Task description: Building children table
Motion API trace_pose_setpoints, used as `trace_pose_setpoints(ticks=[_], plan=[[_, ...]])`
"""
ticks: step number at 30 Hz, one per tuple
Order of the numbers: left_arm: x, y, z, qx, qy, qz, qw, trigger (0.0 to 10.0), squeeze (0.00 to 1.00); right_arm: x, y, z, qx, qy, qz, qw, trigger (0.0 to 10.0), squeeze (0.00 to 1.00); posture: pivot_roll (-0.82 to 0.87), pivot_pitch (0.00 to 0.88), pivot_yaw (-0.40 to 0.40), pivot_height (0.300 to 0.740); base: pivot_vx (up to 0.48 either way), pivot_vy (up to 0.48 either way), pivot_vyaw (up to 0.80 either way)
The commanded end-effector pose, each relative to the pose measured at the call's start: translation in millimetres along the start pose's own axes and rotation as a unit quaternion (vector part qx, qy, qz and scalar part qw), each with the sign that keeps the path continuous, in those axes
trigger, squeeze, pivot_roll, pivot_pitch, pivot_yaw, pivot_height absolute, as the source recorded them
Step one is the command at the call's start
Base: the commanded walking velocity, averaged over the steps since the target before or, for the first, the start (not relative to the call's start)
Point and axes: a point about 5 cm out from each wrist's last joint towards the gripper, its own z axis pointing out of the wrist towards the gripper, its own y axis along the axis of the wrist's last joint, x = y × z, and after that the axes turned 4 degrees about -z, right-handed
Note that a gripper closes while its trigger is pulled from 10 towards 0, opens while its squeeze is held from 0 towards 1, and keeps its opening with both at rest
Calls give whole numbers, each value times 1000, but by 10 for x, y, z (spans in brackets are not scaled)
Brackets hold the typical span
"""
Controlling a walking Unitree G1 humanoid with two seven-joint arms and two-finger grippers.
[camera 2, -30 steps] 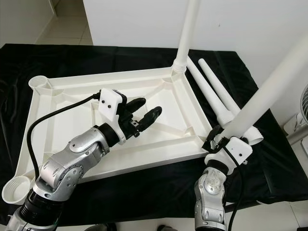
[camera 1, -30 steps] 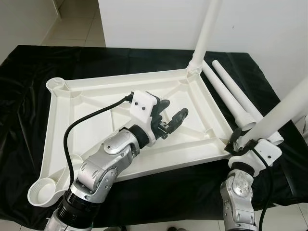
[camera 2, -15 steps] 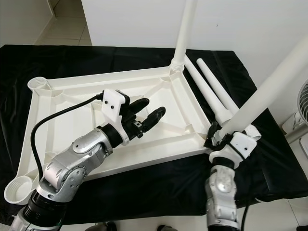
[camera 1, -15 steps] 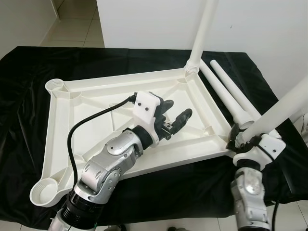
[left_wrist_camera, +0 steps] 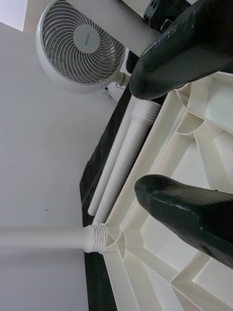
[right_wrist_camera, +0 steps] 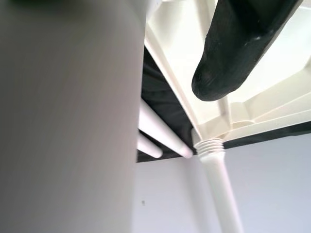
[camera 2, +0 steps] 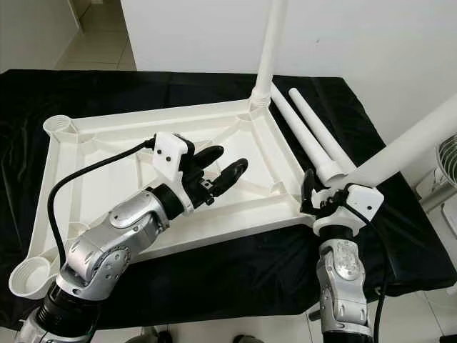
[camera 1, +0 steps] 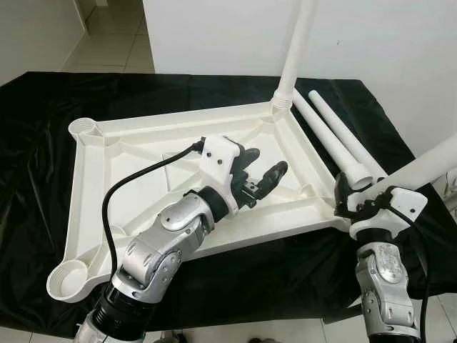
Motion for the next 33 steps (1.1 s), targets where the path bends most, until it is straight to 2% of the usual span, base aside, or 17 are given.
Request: trace_pose_setpoints(ticks=[1,3,4,6,11,18,19,26,33], plan=[[-54,14,11,0,-42,6,999,10000,0,-21,29,-12,1,26,8,1000,4706,0,-17,131,12,740,0,0,0],[-52,14,12,1,-42,6,999,10000,0,-43,59,1,-3,41,12,999,4706,0,-21,133,15,740,0,0,0],[-52,14,12,1,-42,5,999,10000,0,-80,84,22,-4,53,21,998,0,0,-22,135,17,740,0,0,0],[-52,14,12,1,-42,5,999,10000,0,-80,84,22,-4,53,21,998,0,0,-22,135,17,740,0,0,0],[-58,12,14,2,-44,4,999,10000,0,-157,117,60,6,102,15,995,0,0,-26,136,19,740,0,0,0],[-57,20,9,1,-44,4,999,10000,0,-175,69,-9,25,136,18,990,0,0,-22,141,19,740,0,0,0],[-59,20,7,1,-44,4,999,10000,0,-175,49,-32,27,134,19,990,10000,0,-21,143,22,740,0,0,0],[-58,21,2,2,-44,3,999,10000,0,-204,-23,-102,45,131,13,990,10000,0,-22,148,26,740,0,0,0],[-72,17,3,4,-49,2,999,10000,0,-169,-81,-202,67,173,10,983,10000,0,-25,153,32,740,0,0,0]])
